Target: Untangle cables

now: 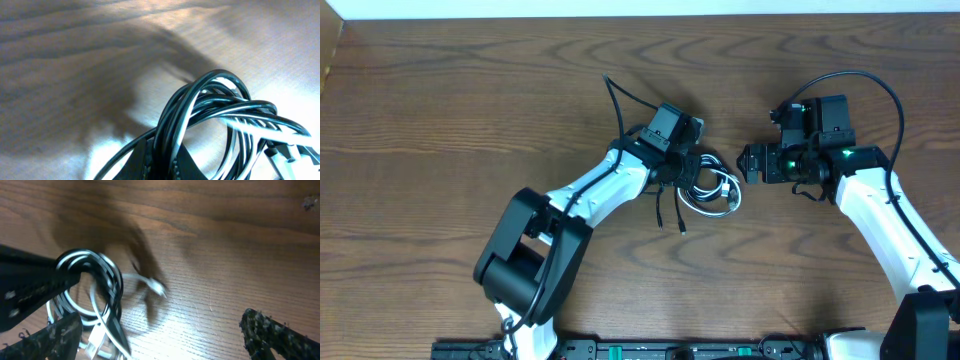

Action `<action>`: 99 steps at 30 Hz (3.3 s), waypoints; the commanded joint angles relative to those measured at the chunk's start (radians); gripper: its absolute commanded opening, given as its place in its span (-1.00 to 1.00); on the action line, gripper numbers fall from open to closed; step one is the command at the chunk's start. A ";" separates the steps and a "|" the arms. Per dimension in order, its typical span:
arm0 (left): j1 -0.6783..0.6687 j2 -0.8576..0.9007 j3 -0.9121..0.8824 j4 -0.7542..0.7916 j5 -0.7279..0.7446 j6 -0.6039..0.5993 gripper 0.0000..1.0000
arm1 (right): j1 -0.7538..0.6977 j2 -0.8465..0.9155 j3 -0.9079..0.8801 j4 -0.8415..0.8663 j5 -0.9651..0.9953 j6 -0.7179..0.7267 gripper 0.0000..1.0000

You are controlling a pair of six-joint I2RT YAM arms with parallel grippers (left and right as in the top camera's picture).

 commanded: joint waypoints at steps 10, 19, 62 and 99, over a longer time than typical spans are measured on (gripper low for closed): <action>-0.008 -0.029 -0.005 -0.088 0.154 0.000 -0.85 | 0.005 0.101 0.016 -0.018 -0.143 -0.090 0.60; -0.010 -0.029 -0.005 -0.087 0.154 0.000 -0.85 | 0.073 0.187 0.016 -0.022 -0.275 -0.090 0.39; -0.010 -0.030 -0.005 -0.097 0.150 -0.001 -0.85 | 0.109 0.198 0.016 -0.040 -0.141 -0.081 -0.67; 0.018 -0.036 -0.003 -0.140 0.156 -0.004 -0.85 | 0.122 0.198 0.016 -0.070 -0.253 -0.080 -0.42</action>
